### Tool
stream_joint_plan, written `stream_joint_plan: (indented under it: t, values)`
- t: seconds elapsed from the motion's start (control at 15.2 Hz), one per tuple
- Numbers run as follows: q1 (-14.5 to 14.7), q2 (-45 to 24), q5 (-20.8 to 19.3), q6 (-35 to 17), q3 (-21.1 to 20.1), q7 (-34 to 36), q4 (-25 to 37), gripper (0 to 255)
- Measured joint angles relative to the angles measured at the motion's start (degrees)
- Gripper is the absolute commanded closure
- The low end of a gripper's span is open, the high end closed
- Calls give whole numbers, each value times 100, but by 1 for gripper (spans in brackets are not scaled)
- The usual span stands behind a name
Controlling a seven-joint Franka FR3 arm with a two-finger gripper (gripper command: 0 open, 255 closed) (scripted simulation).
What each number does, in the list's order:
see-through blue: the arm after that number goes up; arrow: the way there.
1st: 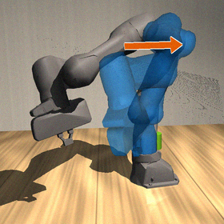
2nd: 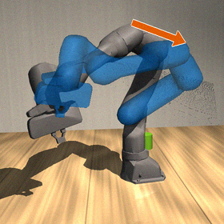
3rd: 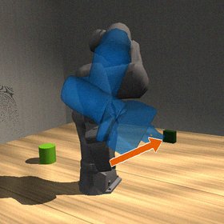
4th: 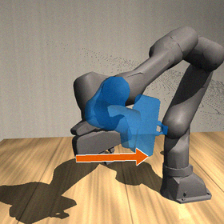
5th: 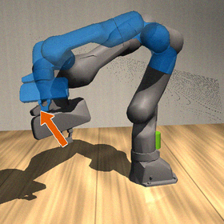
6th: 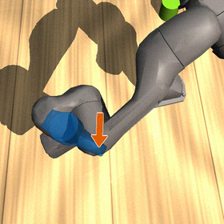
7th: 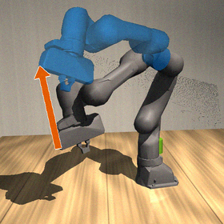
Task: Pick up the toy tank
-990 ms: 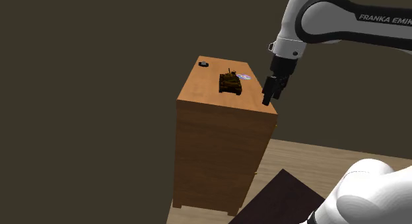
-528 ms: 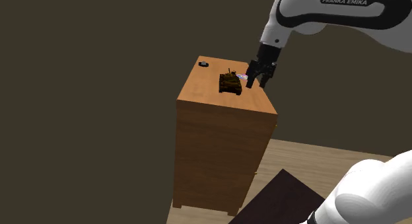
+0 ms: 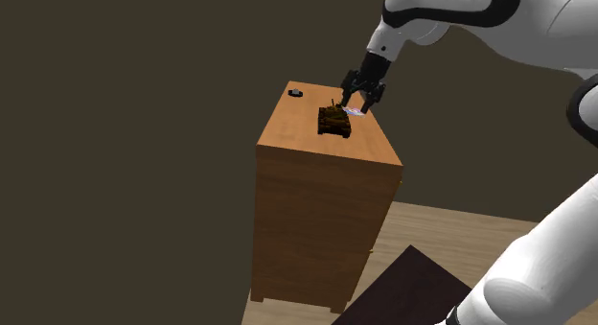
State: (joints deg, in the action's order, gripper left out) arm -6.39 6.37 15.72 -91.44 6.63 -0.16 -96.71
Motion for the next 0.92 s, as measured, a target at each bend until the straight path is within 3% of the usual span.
stream_joint_plan:
  t: [0.53, 0.92]
  values:
    - [-502, -1793, 1116, 449, 427, 309, 2234, 0]
    - [-527, -1881, 1232, 111, 441, 218, 1959, 0]
